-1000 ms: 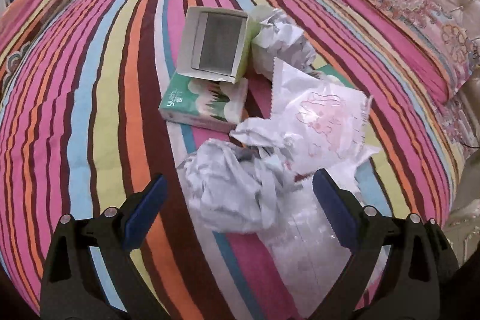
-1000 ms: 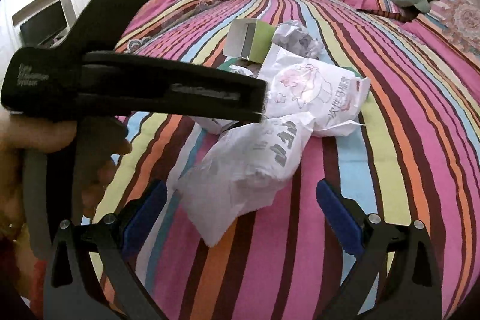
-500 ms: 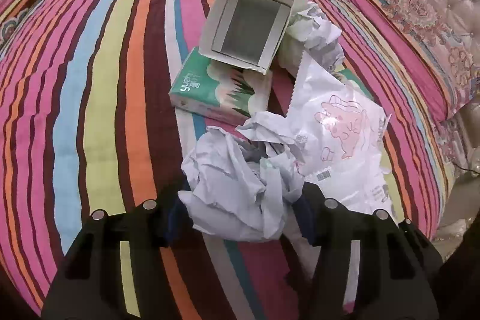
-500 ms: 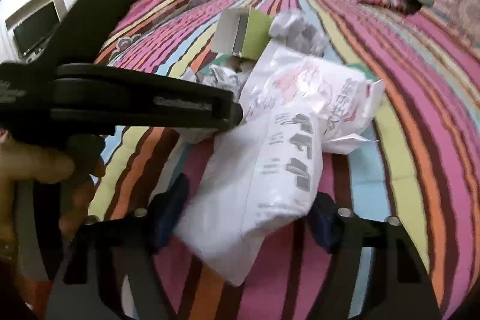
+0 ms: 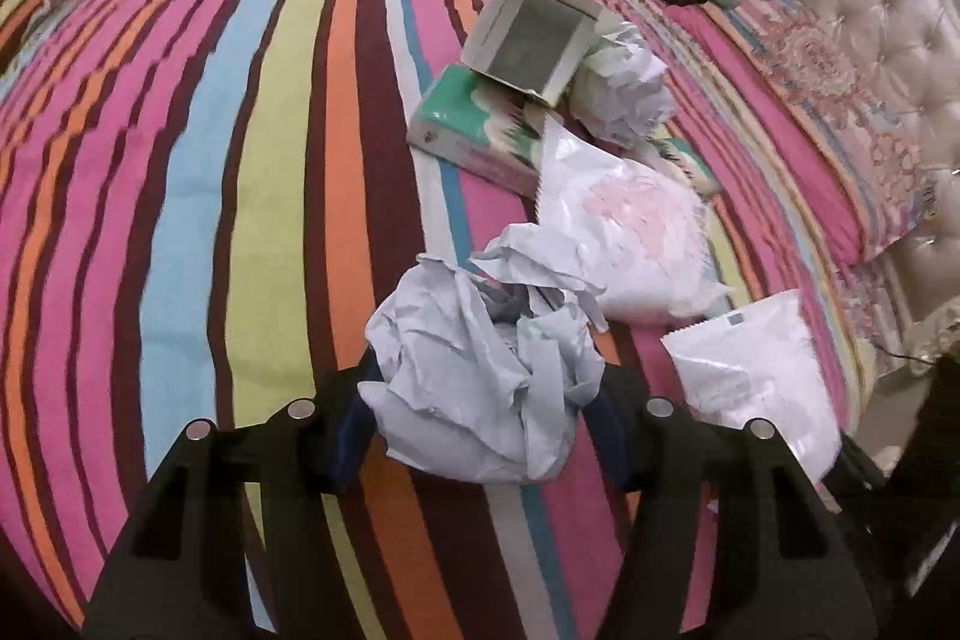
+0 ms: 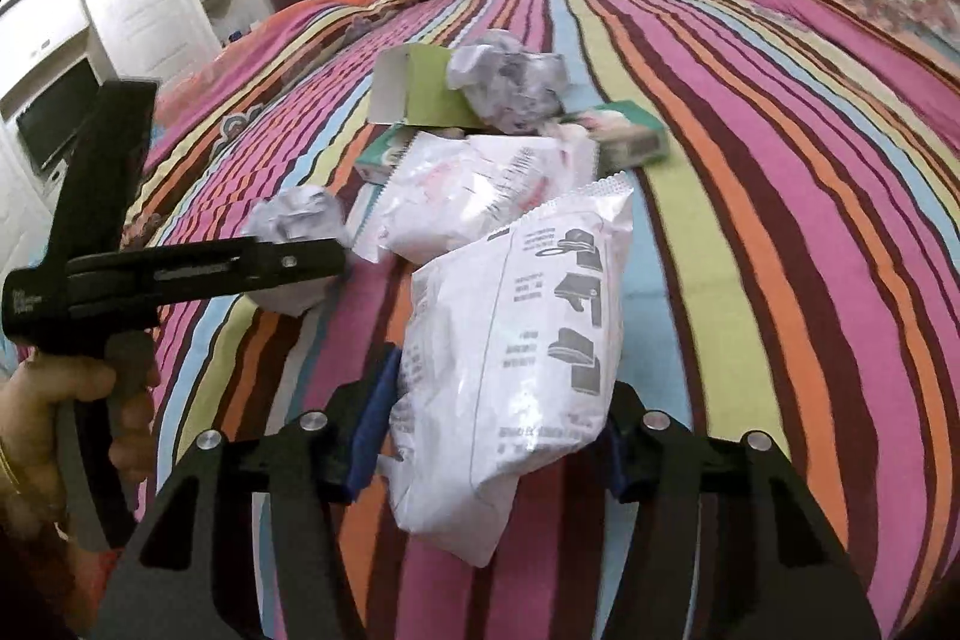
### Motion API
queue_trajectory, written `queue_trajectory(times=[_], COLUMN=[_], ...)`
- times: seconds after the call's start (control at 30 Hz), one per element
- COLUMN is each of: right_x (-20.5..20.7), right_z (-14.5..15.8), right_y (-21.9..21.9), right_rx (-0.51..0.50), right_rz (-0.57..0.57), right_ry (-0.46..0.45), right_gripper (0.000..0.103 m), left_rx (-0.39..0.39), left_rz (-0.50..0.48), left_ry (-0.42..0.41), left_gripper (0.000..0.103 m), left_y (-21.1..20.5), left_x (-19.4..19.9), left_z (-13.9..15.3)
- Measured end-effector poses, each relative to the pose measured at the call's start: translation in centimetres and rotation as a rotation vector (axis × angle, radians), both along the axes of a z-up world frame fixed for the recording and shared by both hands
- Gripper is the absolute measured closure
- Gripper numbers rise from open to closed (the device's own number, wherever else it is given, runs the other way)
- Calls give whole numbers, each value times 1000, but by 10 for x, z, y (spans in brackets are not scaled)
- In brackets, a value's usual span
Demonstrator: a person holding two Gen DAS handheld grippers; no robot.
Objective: Collect trash
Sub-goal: 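Grasp the crumpled white paper with the left tool while the right tool grasps the white plastic packet, then carry the crumpled paper with the left tool while the right tool carries the packet to the wastebasket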
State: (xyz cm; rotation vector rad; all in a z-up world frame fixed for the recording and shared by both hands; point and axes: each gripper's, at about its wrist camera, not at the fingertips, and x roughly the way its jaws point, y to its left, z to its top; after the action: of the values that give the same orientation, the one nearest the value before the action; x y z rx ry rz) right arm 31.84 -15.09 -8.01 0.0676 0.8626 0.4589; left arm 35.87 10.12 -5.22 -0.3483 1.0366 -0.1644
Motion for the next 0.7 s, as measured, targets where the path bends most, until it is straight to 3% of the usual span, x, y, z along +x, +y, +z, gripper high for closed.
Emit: queue_trajectory(times=[0.13,0.7], right_x=[-6,-75], right_z=[1,26], right_y=[-13,-43], right_rx=[23,81], right_rz=[-27,-35], right_ry=[9,6], right_gripper=[51,52], left_rx=[75,77], left_rz=[1,13], left_ry=[-16,-43], left_gripper=[46,46], left_y=[-5,-16], left_x=[-20,-154], left_z=[4,18])
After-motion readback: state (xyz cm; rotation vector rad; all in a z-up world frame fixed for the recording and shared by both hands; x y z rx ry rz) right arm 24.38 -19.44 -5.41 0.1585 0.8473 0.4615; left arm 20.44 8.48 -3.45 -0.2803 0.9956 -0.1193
